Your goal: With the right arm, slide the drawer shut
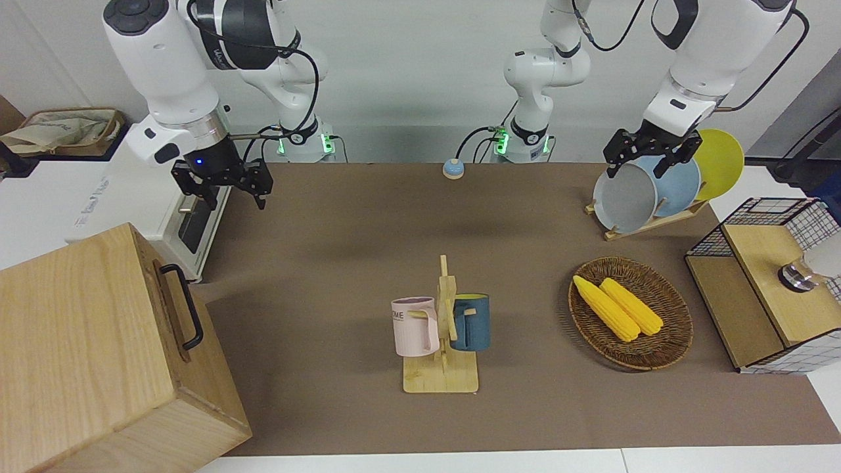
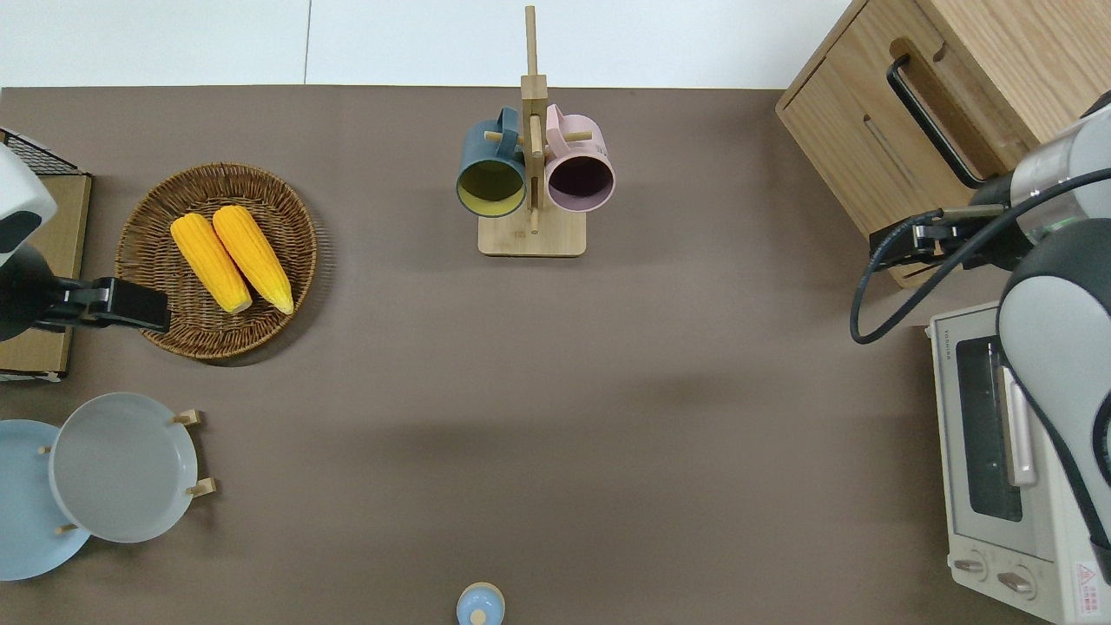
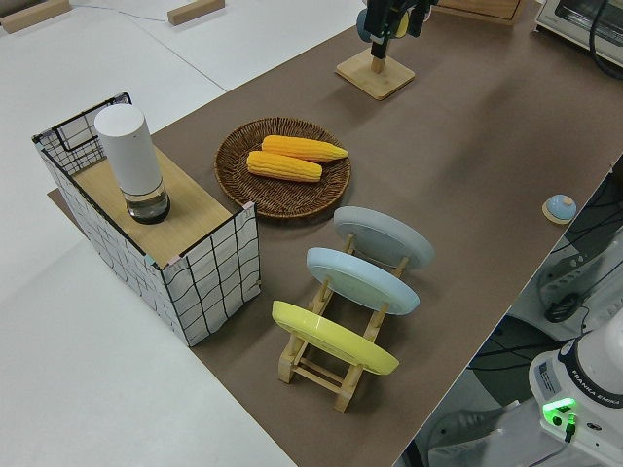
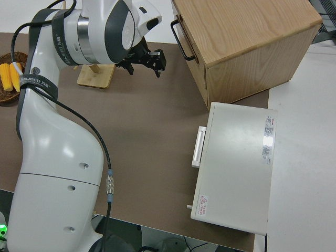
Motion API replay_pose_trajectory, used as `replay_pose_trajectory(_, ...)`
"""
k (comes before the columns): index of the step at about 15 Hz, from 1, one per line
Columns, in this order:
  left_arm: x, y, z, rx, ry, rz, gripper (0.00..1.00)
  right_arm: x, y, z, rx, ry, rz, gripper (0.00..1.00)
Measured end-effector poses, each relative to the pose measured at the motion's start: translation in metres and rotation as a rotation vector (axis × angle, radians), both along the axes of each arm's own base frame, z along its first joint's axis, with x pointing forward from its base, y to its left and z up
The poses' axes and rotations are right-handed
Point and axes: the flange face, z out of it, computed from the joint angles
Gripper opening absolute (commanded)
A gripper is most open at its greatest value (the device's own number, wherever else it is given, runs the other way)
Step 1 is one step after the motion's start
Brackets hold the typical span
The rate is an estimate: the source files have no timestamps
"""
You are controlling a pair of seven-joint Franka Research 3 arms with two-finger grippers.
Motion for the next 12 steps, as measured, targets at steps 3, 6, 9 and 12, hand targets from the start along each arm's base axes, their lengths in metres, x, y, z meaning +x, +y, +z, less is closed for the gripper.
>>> replay_pose_trajectory(3,0.000,0.000,0.000,0.000,0.000,0.000,0.99,-0.003,0.014,0.004,0.007,-0.006,0.028,0.983)
replay_pose_trajectory(6,0.000,0.000,0.000,0.000,0.000,0.000,0.99,-0.004,0.021,0.006,0.008,-0.007,0.040,0.985)
replay_pose_trajectory(9,0.000,0.000,0.000,0.000,0.000,0.000,0.99,-0.004,0.018,0.005,0.003,-0.004,0.041,0.985)
replay_pose_trajectory(12,0.000,0.000,0.000,0.000,0.000,0.000,1.00,-0.004,0.014,0.005,-0.001,-0.001,0.057,0.985)
